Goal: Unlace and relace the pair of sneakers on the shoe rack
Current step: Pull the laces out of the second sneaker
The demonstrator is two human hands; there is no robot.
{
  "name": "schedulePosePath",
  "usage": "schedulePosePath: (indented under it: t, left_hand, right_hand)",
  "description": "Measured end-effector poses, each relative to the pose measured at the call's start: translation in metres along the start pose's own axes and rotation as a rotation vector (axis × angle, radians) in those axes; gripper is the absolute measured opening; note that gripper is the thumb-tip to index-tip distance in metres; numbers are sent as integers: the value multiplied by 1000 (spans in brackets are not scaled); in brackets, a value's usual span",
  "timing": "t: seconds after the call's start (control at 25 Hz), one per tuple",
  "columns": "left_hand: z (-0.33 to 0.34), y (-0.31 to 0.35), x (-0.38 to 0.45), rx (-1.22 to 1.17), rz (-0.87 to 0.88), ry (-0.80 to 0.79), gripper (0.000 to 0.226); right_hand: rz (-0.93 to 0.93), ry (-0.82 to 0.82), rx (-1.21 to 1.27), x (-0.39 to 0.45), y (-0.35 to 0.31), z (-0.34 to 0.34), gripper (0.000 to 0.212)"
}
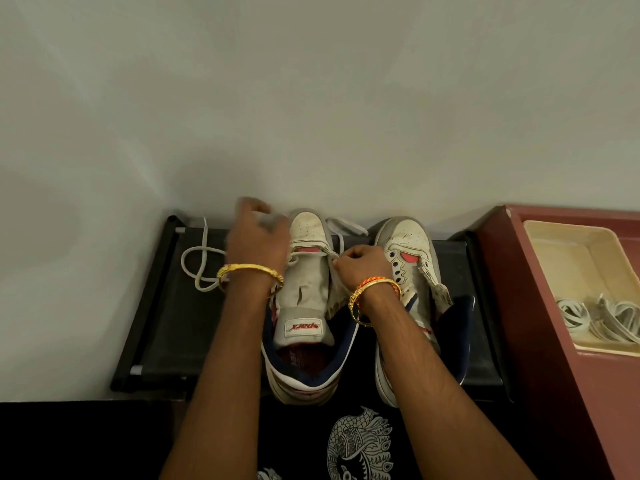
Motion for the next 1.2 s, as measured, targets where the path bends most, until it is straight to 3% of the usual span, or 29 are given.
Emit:
schedulePosePath:
  t: [0.08,0.12,0.36,0.52,0.88,1.0,1.12,1.2]
  left_hand:
    - [35,4,-15,544,181,-219,28]
    - [45,4,-20,697,206,-242,30]
    - [53,6,-21,782,211,-168,26]
    - [46,5,-19,474,122,-157,15]
    - [6,-2,-11,-249,1,320,5]
    - [10,-5,-14,-576,-45,363,20]
    - [8,6,-18,-597,24,403,25]
    - [-8,9,-18,-665,46,510,19]
  right_hand:
    - [-1,3,-4,0,0,0,20]
    - [-2,6,-3,0,0,1,18]
    - [-8,-6,16,-1,-1,3,11]
    - [-11,-11,20,-3,-4,3,9]
    - [8,-29,47,-6,-5,3,8]
    - [8,-28,58,-7,-5,3,8]
    - [8,-18,47,-7,-5,2,8]
    - [11,-8,42,-6,-4,1,8]
Point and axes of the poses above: each hand's wrist, its own x-axis towards the middle knuckle, its own z-axis out of the palm, y = z × x, the point moved 5 cm from there along x, towards the middle knuckle, and after that the axes turned 6 degrees about x, right-handed, at the moved point
